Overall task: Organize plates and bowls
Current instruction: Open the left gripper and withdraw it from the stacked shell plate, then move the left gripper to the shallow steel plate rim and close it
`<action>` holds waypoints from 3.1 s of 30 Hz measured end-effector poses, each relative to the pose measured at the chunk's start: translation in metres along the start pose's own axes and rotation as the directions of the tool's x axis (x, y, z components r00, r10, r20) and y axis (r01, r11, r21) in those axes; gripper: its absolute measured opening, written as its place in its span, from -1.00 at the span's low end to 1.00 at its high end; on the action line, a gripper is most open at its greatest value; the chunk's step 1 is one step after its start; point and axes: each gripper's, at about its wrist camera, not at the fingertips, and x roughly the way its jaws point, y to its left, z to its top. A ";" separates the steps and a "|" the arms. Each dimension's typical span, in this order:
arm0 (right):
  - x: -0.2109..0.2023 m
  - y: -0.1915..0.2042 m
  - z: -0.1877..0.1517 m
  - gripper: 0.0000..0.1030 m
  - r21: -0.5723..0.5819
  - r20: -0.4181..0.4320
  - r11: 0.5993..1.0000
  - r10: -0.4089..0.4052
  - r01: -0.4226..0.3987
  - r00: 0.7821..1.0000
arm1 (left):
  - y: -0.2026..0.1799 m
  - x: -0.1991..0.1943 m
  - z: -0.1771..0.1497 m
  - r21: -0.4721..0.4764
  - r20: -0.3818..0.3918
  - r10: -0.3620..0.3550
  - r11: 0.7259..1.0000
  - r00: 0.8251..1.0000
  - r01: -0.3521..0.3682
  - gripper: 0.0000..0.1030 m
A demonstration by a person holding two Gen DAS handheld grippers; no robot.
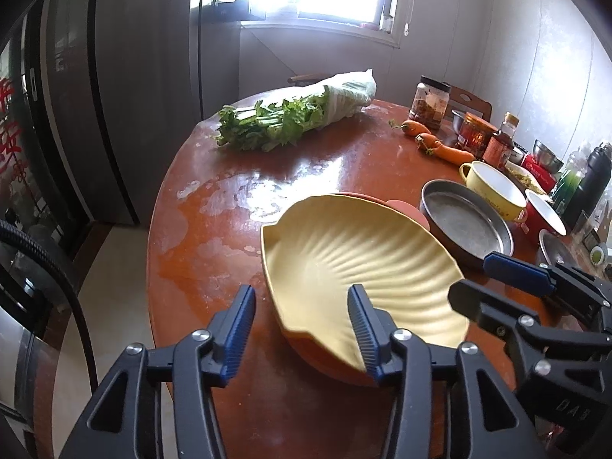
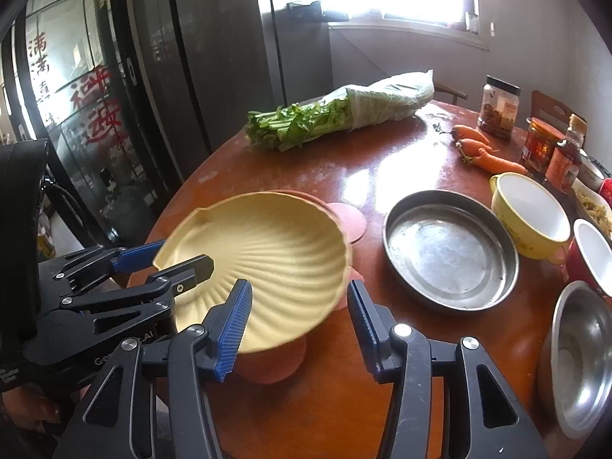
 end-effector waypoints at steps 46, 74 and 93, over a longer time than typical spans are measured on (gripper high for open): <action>-0.018 -0.087 -0.013 0.22 0.076 -0.001 0.996 -0.043 0.043 0.999 | -0.092 -0.003 0.036 0.140 0.009 -0.053 0.989 0.999 0.051 0.44; 0.019 -0.056 -0.021 -0.41 -0.121 -0.115 0.993 -0.033 0.019 0.993 | -0.084 0.006 0.026 0.137 -0.051 -0.067 0.988 0.996 0.073 0.44; -0.064 -0.055 -0.096 -0.38 -0.135 -0.095 0.991 -0.007 -0.006 0.995 | -0.137 -0.019 -0.026 0.213 -0.100 -0.122 0.967 0.988 0.141 0.44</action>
